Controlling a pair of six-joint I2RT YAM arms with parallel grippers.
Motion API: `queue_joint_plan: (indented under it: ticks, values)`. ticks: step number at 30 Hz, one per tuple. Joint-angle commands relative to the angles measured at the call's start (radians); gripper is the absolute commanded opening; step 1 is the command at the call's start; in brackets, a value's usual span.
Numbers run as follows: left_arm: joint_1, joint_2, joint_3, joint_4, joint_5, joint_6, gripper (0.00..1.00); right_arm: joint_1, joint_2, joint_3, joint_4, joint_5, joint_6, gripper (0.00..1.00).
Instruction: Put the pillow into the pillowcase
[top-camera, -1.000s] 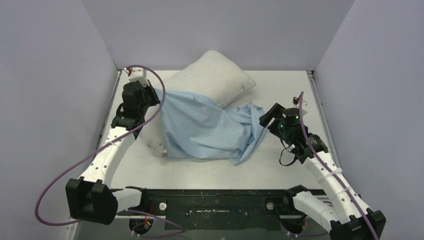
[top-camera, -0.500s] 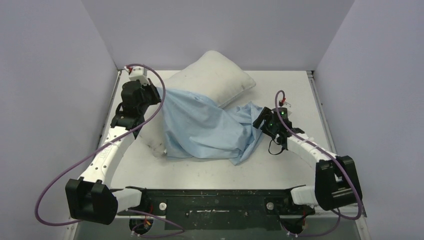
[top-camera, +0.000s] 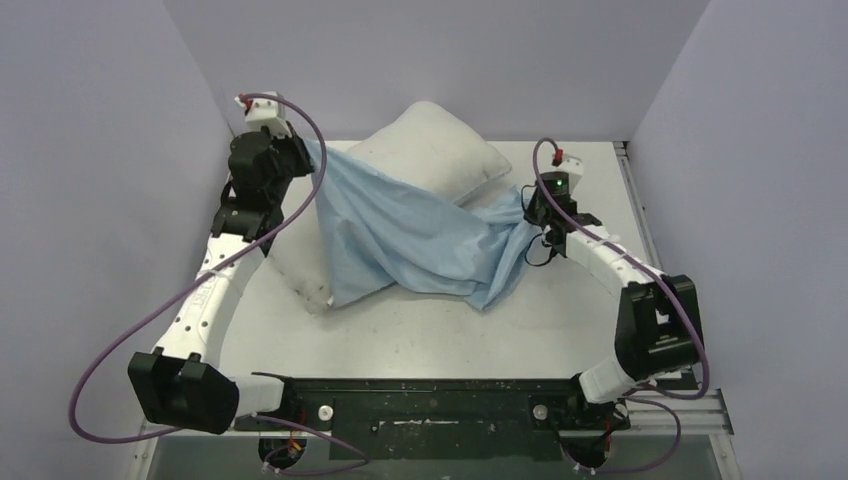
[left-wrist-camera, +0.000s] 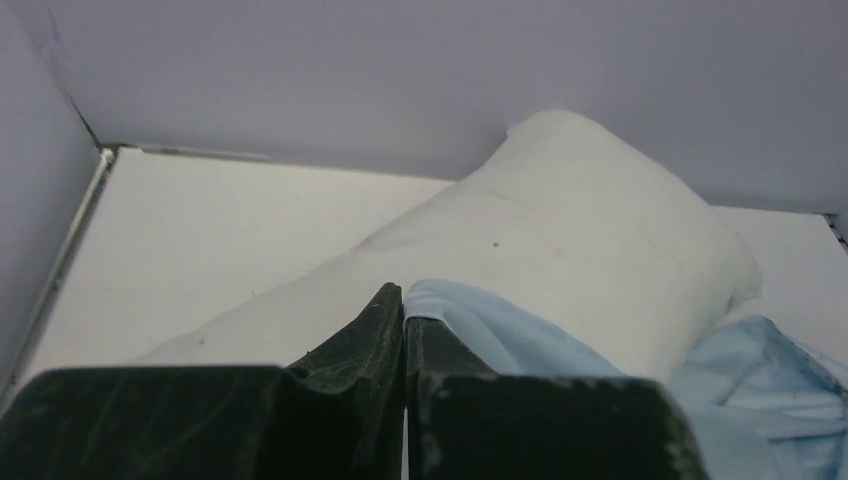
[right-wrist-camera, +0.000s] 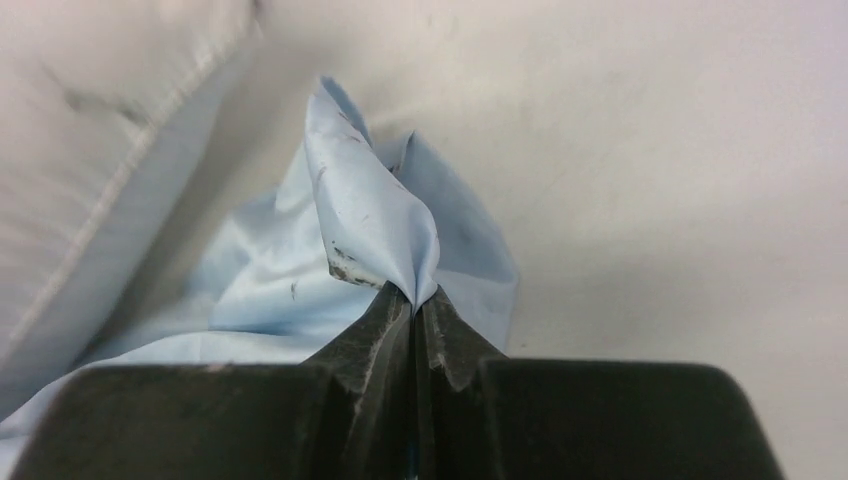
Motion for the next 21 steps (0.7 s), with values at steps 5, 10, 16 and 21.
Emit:
queue_joint_plan:
  ticks: [5,10,16,21]
  values:
    - [0.011,0.004,0.3,-0.025,-0.232,0.164,0.0,-0.1,-0.364,0.253,-0.189,0.289,-0.046,0.0]
    - [0.008,-0.029,0.327,-0.068,-0.266,0.189,0.0,-0.189,-0.481,0.296,-0.262,0.239,0.012,0.0]
    - [-0.01,-0.097,0.294,-0.097,-0.281,0.22,0.0,-0.189,-0.575,0.352,-0.355,0.162,0.01,0.0]
    - [-0.016,-0.121,0.177,-0.046,-0.305,0.228,0.0,-0.189,-0.589,0.279,-0.358,0.111,-0.014,0.0]
